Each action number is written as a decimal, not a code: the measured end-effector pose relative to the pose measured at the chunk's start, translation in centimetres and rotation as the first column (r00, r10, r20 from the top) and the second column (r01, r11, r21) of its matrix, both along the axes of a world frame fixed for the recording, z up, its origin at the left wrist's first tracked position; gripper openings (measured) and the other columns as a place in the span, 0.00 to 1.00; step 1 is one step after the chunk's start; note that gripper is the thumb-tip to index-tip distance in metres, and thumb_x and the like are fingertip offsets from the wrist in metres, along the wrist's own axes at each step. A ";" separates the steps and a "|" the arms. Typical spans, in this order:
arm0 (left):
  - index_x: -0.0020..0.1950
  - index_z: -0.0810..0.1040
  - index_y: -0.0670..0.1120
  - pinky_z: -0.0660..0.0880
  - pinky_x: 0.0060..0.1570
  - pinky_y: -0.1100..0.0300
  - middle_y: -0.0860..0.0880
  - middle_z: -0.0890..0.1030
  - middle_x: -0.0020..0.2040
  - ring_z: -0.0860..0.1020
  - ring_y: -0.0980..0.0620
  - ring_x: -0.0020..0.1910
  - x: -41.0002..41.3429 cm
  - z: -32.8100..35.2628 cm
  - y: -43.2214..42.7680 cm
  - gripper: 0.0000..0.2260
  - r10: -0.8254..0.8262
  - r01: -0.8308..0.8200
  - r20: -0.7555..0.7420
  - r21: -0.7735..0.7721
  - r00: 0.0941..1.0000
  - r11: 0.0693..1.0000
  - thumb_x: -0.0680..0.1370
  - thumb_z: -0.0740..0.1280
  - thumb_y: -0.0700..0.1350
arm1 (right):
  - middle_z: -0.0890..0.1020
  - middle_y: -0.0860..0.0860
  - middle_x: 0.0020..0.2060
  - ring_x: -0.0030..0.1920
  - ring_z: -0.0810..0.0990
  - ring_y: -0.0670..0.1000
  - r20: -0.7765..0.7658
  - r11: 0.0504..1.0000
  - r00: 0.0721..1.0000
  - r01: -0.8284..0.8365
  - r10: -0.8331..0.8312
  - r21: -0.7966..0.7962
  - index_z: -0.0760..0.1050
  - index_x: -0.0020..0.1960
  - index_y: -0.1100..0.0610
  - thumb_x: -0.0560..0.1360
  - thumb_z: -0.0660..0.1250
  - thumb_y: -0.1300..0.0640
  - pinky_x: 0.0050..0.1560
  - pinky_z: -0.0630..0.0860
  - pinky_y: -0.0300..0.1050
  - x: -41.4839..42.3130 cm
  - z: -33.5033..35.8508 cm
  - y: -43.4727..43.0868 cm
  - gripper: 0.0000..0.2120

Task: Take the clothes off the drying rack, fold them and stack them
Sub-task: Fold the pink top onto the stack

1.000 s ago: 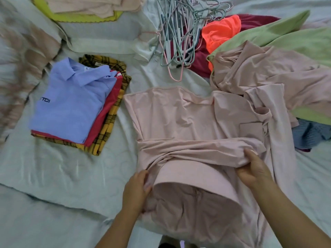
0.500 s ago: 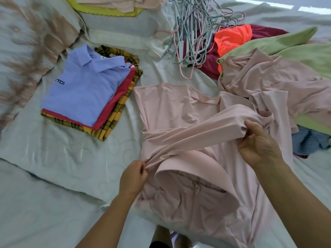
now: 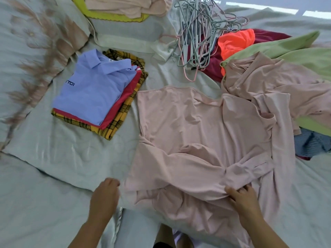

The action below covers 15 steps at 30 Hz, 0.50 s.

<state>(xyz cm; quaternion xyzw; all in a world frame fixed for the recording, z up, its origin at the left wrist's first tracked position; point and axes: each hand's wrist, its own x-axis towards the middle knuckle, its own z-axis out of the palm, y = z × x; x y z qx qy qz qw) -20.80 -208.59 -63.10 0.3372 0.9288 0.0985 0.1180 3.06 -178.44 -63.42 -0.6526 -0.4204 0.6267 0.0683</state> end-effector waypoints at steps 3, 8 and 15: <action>0.51 0.74 0.47 0.68 0.47 0.59 0.43 0.81 0.45 0.71 0.52 0.46 2.5 1.8 8.8 0.13 -0.150 0.152 -0.028 0.237 0.988 0.960 0.69 0.56 0.42 | 0.77 0.54 0.45 0.50 0.77 0.56 0.037 1.000 0.999 0.002 -0.003 0.015 0.65 0.62 0.61 0.67 0.74 0.67 0.56 0.73 0.57 -0.6 -1.0 -0.7 0.28; 0.71 0.65 0.53 0.54 0.66 0.47 0.50 0.65 0.73 0.59 0.48 0.74 9.2 0.8 17.4 0.28 -0.469 0.493 0.176 -0.131 0.866 0.860 0.79 0.40 0.64 | 0.78 0.55 0.42 0.40 0.79 0.53 -0.048 0.995 0.994 0.097 -0.097 0.000 0.73 0.46 0.56 0.75 0.67 0.60 0.42 0.78 0.45 -0.4 -0.7 -0.8 0.03; 0.76 0.42 0.57 0.26 0.65 0.44 0.52 0.30 0.72 0.27 0.45 0.70 9.6 -2.7 17.0 0.45 -0.572 0.659 0.363 -0.190 0.736 0.727 0.61 0.25 0.71 | 0.84 0.50 0.40 0.48 0.78 0.47 -0.327 0.709 0.643 0.521 -0.692 -0.475 0.75 0.48 0.54 0.28 0.83 0.54 0.55 0.73 0.44 0.0 0.0 5.5 0.48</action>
